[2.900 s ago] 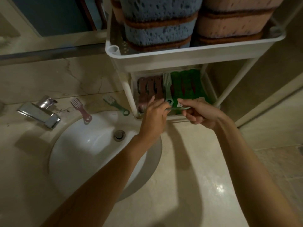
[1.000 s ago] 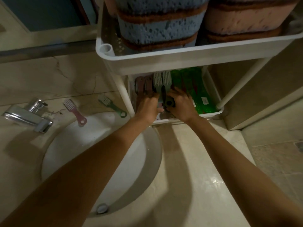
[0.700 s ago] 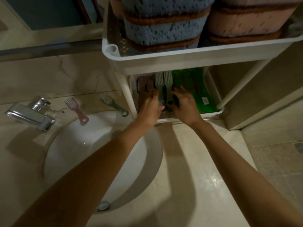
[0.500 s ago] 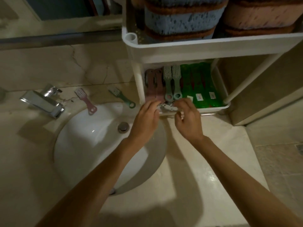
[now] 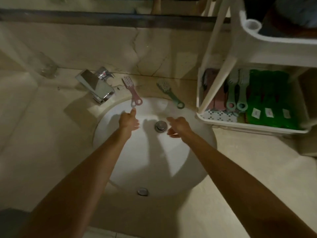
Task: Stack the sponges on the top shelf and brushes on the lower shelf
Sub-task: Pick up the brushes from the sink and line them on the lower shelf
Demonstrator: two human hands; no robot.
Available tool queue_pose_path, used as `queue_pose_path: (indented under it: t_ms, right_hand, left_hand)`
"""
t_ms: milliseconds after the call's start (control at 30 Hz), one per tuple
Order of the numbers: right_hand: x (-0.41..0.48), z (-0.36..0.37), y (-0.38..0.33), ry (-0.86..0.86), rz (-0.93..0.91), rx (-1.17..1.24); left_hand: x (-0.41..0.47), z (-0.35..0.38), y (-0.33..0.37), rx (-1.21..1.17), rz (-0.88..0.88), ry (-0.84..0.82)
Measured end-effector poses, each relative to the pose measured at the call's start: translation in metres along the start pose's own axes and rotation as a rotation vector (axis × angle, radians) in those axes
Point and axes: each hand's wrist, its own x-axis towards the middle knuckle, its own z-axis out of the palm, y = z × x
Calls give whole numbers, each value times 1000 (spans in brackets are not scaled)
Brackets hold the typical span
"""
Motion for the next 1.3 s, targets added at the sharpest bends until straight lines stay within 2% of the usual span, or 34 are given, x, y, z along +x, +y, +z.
queue_pose_path:
  t_ms: [100, 200, 267, 367, 500, 667, 800, 933, 1133, 1300]
  right_hand:
    - [28, -6, -7, 12, 179, 432]
    - [42, -7, -9, 39, 202, 598]
    - [50, -5, -9, 68, 197, 643]
    - [59, -5, -8, 123, 150, 676]
    - [62, -3, -8, 135, 173, 702]
    - [41, -1, 0, -115, 159, 626]
    - [8, -6, 21, -324, 112, 586]
    - [-34, -17, 57, -427, 68, 541]
    - [-86, -39, 110, -459, 41, 635]
    - [-115, -69, 134, -384, 3, 744]
  left_hand:
    - [15, 2, 11, -192, -166, -175]
    - [27, 10, 19, -379, -228, -265]
    - [37, 16, 26, -420, -200, -258]
    - [51, 22, 31, -448, -147, -200]
    - [55, 20, 29, -345, -75, -132]
    - [24, 10, 14, -272, 58, -83]
    - [-23, 2, -3, -116, 220, -48]
    - [-72, -3, -34, 47, 417, -6]
    - [-129, 3, -67, 125, 529, 7]
    - [-164, 32, -67, 82, 642, -106]
